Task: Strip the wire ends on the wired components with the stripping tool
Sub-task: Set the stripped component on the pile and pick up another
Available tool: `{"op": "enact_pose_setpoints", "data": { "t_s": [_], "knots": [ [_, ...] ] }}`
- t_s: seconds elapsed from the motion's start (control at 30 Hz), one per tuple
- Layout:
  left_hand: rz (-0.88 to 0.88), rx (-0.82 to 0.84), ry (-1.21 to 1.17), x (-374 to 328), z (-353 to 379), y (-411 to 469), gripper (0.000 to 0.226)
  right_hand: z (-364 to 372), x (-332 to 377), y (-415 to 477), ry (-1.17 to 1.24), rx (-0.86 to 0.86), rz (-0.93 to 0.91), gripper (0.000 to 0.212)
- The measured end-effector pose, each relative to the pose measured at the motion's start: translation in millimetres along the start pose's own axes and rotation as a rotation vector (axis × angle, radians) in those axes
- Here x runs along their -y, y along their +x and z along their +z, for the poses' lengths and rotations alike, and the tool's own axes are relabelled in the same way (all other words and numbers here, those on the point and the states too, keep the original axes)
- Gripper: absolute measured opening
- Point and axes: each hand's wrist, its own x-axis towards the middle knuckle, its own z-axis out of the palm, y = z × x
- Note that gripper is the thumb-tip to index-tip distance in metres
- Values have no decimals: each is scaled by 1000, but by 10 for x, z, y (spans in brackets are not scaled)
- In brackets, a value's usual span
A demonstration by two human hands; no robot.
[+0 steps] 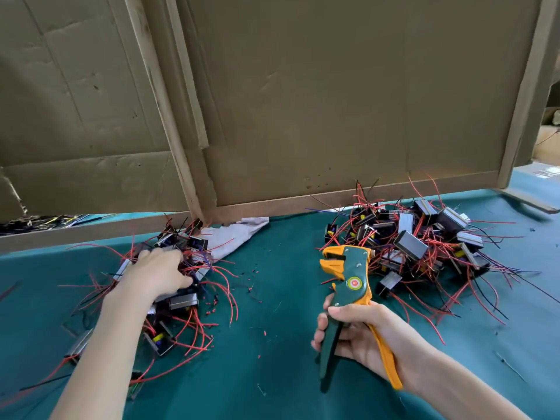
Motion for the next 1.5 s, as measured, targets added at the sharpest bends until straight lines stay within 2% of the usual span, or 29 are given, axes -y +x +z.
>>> {"op": "enact_pose_setpoints", "data": {
  "t_s": [0.17, 0.27, 0.33, 0.4, 0.47, 0.57, 0.67, 0.8, 0.9, 1.03, 1.17, 1.37, 1.5],
  "knots": [
    [-5, -86, -62, 32, 82, 82, 54, -12, -3, 4, -9, -1, -8, 26],
    [-89, -158, -49, -23, 87, 43, 62, -20, -10, 12, -8, 0, -7, 25],
    [-125, -122, -12, -25, 85, 28, 67, -25, -16, 14, -14, 8, -9, 24],
    [-124, 0, -38, -15, 68, 15, 65, -28, -19, 14, -21, 8, -10, 26],
    [-101, 69, -79, -13, 36, -25, 51, -28, -19, 12, -24, 6, -10, 26],
    [-79, -52, -128, -11, -22, -76, 18, -16, -19, 6, -17, 6, -11, 26],
    [-58, -178, -244, 19, -81, -81, 12, -14, -20, 3, -12, 7, -18, 25],
    [90, -377, -533, 2, -195, -135, 17, -19, -22, 3, -17, 15, -25, 26],
    [266, -490, -596, -105, -264, -229, 16, -28, -26, 9, -2, 13, -29, 26],
    [536, -534, -702, -359, -258, -345, 12, -43, -34, 12, 13, 14, -23, 26],
    [651, -579, -729, -653, -121, -387, 19, -55, -33, 18, 30, 5, -19, 24],
    [712, -509, -756, -973, 293, -363, 23, -73, -41, 48, 59, 1, -45, 26],
    [768, -302, -587, -981, 496, -280, 26, -65, -38, 50, 73, -4, -51, 20]
  ]
}}
